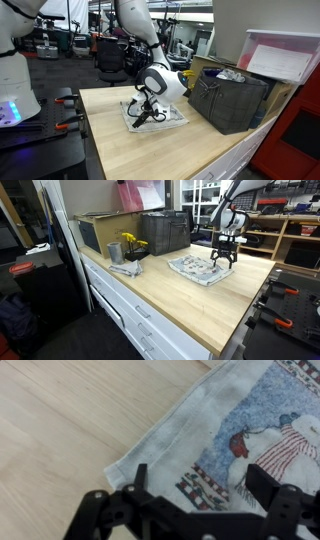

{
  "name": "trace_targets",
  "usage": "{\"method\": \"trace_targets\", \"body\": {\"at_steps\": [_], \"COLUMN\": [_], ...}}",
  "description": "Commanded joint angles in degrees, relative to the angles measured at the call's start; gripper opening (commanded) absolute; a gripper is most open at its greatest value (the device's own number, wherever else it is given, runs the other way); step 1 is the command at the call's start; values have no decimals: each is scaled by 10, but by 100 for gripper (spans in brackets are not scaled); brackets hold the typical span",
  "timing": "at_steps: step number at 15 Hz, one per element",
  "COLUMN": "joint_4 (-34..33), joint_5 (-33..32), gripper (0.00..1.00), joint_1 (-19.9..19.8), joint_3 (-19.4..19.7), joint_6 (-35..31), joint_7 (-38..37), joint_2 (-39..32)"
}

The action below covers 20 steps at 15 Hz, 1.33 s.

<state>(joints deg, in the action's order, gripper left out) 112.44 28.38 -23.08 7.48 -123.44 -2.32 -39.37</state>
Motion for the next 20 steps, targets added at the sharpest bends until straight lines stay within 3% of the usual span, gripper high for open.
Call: {"method": "trace_targets", "body": {"at_steps": [1, 20], "joint_4": [15, 17], "joint_5": [8, 19], "gripper": [100, 100], "joint_1": [-10, -15], "joint_3": [5, -1], "joint_6": [1, -9], "joint_7": [17, 26], "joint_2": [9, 8]}}
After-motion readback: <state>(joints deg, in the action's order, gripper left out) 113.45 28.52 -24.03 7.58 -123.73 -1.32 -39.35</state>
